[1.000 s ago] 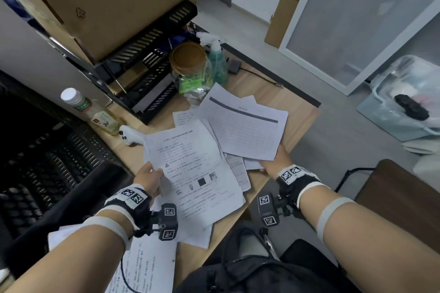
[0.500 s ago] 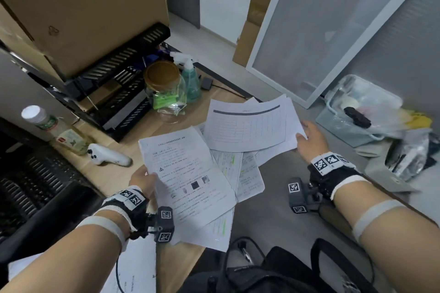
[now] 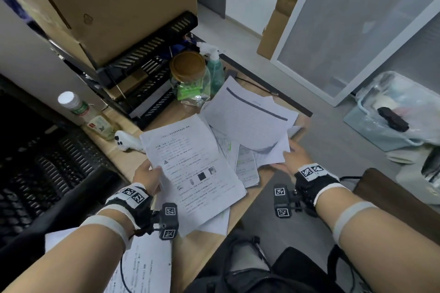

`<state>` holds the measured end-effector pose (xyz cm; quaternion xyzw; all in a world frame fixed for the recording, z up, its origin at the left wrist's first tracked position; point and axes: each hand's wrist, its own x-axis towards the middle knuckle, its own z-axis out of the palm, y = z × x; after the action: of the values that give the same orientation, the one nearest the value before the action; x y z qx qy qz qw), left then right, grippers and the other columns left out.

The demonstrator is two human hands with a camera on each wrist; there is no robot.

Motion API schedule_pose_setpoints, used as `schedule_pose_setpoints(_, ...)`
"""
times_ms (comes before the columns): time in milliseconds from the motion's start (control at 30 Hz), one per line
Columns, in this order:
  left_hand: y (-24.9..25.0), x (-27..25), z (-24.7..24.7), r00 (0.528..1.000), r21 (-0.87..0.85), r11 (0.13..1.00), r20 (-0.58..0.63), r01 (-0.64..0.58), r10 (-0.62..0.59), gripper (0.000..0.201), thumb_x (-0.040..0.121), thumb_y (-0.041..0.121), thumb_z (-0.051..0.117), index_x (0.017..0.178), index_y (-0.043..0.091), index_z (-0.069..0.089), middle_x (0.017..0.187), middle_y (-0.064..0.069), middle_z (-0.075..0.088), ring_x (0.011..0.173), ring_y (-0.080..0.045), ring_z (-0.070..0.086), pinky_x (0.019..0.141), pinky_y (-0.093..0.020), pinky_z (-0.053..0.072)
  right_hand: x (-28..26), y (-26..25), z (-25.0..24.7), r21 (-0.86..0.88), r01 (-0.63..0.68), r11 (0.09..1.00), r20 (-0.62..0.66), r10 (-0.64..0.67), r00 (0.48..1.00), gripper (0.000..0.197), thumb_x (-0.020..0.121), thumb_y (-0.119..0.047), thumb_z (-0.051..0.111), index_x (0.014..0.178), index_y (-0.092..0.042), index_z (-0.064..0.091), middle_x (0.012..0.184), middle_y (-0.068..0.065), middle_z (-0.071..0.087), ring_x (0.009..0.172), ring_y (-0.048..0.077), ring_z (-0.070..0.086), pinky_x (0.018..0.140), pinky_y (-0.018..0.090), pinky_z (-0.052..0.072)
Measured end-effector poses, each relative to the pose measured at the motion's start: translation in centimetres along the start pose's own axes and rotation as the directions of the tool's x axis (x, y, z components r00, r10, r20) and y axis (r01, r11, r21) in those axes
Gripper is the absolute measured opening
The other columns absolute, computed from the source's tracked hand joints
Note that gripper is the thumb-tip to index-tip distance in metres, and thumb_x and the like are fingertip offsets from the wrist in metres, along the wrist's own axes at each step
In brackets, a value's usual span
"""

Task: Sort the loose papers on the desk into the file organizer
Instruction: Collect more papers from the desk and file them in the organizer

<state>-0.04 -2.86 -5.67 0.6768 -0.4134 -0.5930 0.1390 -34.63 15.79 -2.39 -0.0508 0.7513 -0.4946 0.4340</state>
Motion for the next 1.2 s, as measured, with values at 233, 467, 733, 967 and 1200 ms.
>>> schedule_pose_setpoints(233, 0.0, -1.0, -1.3, 0.997, -0.067, 0.997, -0.063, -0.045, 0.041, 0.033, 0.098, 0.013, 0.051, 0.121, 0.032, 0.066, 0.11, -0.008, 0.076, 0.101, -0.036, 0.071, 0.094, -0.057, 0.056, -0.2, -0.2, 1.4, -0.277, -0.21, 0.938, -0.087, 0.193, 0.977, 0.034, 0.092, 0.002, 0.042, 0.123, -0.005, 0.054, 0.119, 0.02, 0.063, 0.083, 0.036, 0.069, 0.046, 0.031, 0.057)
schedule_pose_setpoints(467, 2.8, -3.1, -2.7, 0.985, -0.21, 0.963, -0.082, -0.167, 0.152, 0.028, 0.103, 0.01, 0.049, 0.123, 0.022, 0.065, 0.11, -0.009, 0.074, 0.09, -0.03, 0.07, 0.078, -0.037, 0.057, -1.2, -2.5, 1.6, -0.938, -0.149, 0.314, -0.097, 0.176, 0.98, 0.06, 0.093, -0.024, 0.052, 0.142, 0.005, 0.034, 0.145, 0.025, 0.041, 0.13, 0.04, 0.045, 0.104, 0.044, 0.044)
schedule_pose_setpoints(733, 6.5, -9.2, -7.5, 0.915, -0.306, 0.868, -0.231, -0.391, 0.331, 0.025, 0.102, 0.008, 0.051, 0.115, 0.019, 0.069, 0.111, -0.005, 0.077, 0.089, -0.024, 0.072, 0.073, -0.035, 0.057, -5.9, -11.8, 14.8, -0.572, 0.545, 0.613, 0.596, -0.145, 0.79, 0.06, 0.086, -0.039, 0.065, 0.139, -0.017, 0.045, 0.131, 0.005, 0.056, 0.117, 0.021, 0.056, 0.103, 0.037, 0.044)
schedule_pose_setpoints(967, 5.3, -17.1, -16.3, 0.871, -0.449, 0.748, -0.296, -0.489, 0.392, 0.031, 0.1, 0.008, 0.057, 0.131, 0.008, 0.061, 0.125, -0.01, 0.073, 0.108, -0.028, 0.073, 0.08, -0.037, 0.062, -13.7, -14.7, 26.6, -0.253, 0.789, 0.559, 0.822, -0.306, 0.48, 0.034, 0.093, -0.01, 0.051, 0.123, -0.02, 0.061, 0.111, -0.007, 0.064, 0.107, 0.017, 0.058, 0.085, 0.026, 0.041)
schedule_pose_setpoints(1200, -0.2, -22.8, -21.8, 0.766, -0.125, 0.867, -0.541, -0.483, 0.349, 0.028, 0.093, 0.027, 0.068, 0.116, 0.012, 0.069, 0.111, -0.007, 0.076, 0.1, -0.024, 0.073, 0.09, -0.041, 0.059, -22.4, -13.4, 36.5, -0.086, 0.855, 0.511, 0.893, -0.342, 0.294, 0.032, 0.091, -0.018, 0.059, 0.122, -0.018, 0.052, 0.11, 0.0, 0.062, 0.105, 0.022, 0.062, 0.086, 0.033, 0.05)
